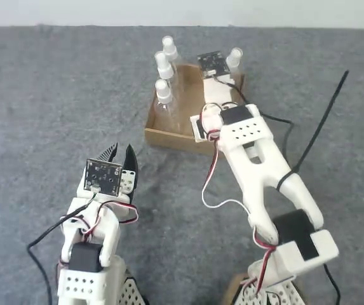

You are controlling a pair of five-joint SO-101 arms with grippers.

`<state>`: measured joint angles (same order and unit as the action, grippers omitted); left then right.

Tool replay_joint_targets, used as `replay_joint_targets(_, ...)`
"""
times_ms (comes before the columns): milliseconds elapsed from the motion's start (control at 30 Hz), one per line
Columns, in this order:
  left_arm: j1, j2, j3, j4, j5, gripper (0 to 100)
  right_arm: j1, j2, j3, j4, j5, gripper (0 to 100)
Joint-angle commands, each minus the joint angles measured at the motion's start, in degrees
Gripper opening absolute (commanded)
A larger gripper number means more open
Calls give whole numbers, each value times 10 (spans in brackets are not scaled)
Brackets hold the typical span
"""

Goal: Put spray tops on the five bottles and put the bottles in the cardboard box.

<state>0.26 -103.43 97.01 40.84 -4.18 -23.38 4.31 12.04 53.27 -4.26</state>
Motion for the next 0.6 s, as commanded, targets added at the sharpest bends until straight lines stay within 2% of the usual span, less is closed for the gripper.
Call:
replay_joint_targets(0,-4,-8,-5,-18,-4,87,-6,-58,-31,35,-6,308)
replay_joint_targets(567,-4,-8,-5,-18,-4,87,-4,-95,-30,191,-6,308)
